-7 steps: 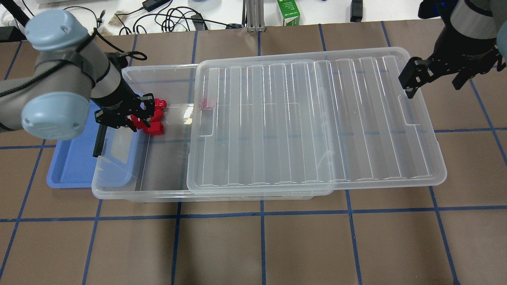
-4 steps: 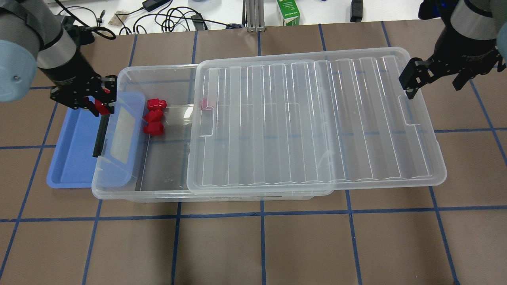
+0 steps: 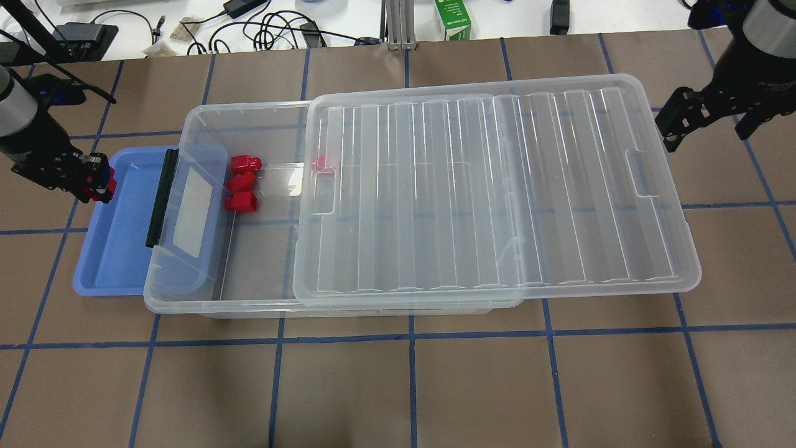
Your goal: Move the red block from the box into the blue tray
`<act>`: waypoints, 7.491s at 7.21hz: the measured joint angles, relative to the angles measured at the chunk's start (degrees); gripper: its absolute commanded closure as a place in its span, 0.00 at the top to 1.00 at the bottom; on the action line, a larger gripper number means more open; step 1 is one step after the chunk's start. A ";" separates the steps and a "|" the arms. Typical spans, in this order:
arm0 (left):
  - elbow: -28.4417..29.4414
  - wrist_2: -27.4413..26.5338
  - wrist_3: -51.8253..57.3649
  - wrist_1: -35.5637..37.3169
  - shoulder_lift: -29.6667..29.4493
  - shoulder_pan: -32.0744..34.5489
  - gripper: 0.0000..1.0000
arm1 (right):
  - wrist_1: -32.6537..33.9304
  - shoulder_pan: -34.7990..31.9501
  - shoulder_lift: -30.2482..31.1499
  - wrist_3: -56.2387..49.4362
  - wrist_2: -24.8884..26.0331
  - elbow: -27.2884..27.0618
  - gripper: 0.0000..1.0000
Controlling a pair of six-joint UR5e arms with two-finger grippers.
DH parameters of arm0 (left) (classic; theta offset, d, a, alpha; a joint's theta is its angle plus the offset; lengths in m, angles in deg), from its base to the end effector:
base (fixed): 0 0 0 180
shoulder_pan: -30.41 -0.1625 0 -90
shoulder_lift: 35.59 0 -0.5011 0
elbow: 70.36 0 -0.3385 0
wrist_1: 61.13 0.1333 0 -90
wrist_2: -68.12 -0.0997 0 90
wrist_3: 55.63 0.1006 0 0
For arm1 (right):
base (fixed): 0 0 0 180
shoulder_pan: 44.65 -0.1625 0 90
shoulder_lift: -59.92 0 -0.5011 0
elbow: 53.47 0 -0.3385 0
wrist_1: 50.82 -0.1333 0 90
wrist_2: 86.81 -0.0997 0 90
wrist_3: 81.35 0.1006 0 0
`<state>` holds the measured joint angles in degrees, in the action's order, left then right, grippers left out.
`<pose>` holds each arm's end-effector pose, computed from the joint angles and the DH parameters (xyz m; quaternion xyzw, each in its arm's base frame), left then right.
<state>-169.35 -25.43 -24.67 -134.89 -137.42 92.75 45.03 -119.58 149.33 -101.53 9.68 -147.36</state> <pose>0.1244 -0.5111 0.4246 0.0300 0.9983 0.0500 0.0074 0.0021 -0.4611 0.5396 0.0438 -0.9974 -0.0058 0.0576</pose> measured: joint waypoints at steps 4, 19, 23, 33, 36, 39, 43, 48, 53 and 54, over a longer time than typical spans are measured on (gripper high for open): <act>-7.96 3.26 5.12 14.83 -8.05 -1.57 0.22 | 6.97 3.55 -6.04 -5.39 -0.25 -0.14 1.00; 11.12 2.25 -26.41 -14.01 10.06 21.01 1.00 | 8.38 6.61 -11.08 -3.17 -3.54 -2.92 1.00; 12.00 0.66 -28.66 -14.29 12.27 27.69 1.00 | 8.04 6.07 -10.90 -0.01 -4.74 -2.97 1.00; 8.57 6.01 -28.06 -13.71 11.72 23.24 1.00 | 8.42 -5.35 -11.22 19.62 -6.23 -2.66 1.00; 8.44 3.58 -28.74 -13.33 11.62 23.26 1.00 | 8.79 -9.10 -11.36 25.96 -6.39 -2.62 1.00; 7.53 2.84 -29.12 -9.97 11.48 23.35 1.00 | 8.90 -11.52 -11.51 30.84 -7.96 -2.66 1.00; 6.22 2.56 -28.98 -8.71 11.66 23.46 1.00 | 8.95 -12.89 -12.10 32.70 -8.01 -1.95 1.00; 6.18 2.49 -28.77 -8.68 11.82 23.44 1.00 | -2.07 -12.65 -7.17 32.23 -7.14 5.37 1.00; 6.12 2.45 -28.68 -8.68 12.14 23.41 1.00 | -13.62 -12.84 2.78 32.14 -7.28 4.69 1.00; 6.12 2.47 -28.68 -8.68 12.15 23.43 1.00 | -14.11 -13.04 3.27 32.14 -7.48 4.32 1.00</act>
<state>-163.23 -22.95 -53.34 -143.57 -125.27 116.18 30.92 -132.61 152.61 -69.39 2.20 -143.05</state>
